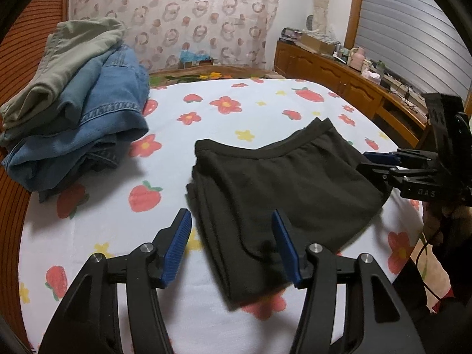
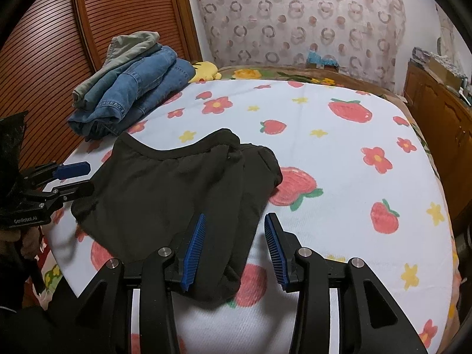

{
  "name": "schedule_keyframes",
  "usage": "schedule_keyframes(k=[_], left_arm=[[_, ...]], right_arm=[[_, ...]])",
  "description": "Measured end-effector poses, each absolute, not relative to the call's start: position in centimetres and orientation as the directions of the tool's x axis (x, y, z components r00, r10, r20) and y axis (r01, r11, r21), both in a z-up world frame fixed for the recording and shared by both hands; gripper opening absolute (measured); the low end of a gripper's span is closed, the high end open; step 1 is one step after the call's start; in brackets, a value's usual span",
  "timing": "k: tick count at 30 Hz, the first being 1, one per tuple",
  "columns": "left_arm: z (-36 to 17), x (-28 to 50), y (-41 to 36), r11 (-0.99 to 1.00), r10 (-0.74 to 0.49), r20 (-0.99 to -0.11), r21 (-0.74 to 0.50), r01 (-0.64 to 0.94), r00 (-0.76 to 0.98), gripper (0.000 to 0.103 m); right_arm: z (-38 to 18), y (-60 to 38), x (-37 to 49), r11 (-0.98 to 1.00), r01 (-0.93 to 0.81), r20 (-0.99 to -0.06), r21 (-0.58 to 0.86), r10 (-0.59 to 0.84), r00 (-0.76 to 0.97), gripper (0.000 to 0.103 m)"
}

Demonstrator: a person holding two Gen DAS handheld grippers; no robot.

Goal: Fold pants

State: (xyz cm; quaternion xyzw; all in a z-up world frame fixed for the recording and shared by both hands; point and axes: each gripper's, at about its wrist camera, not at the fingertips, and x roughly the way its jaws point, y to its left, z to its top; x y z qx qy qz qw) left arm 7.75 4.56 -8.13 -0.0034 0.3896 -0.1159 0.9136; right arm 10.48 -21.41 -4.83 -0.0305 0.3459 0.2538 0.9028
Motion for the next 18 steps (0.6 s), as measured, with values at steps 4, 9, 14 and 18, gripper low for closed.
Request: schedule_keyframes(k=[4,9,14,18], left_arm=[[-8.4,8.0,4.3,0.973,-0.212,-0.719,-0.092,0.212,0.662,0.058],[-8.7,9.1,4.6,0.974,-0.21,-0.726,-0.095,0.207,0.655,0.058],[-8.6,10.7,5.2,0.975,-0.208,-0.73,-0.1,0.198,0.651,0.058],[-8.9,12.0,5.9,0.976,-0.21,-0.739,-0.117,0.185,0.641,0.057]], right_arm=[[-4.9,-21.3,10.8,0.866,-0.484,-0.645,0.126,0.442,0.624,0.044],[-4.7,-20.9,11.7,0.866,-0.486,-0.66,0.117,0.434,0.614,0.048],[-4.4,-20.2,13.1,0.866,-0.486,-0.665,0.118,0.432,0.609,0.049],[-4.6,-19.8,14.1,0.872,-0.476,-0.674,0.112,0.418,0.608,0.049]])
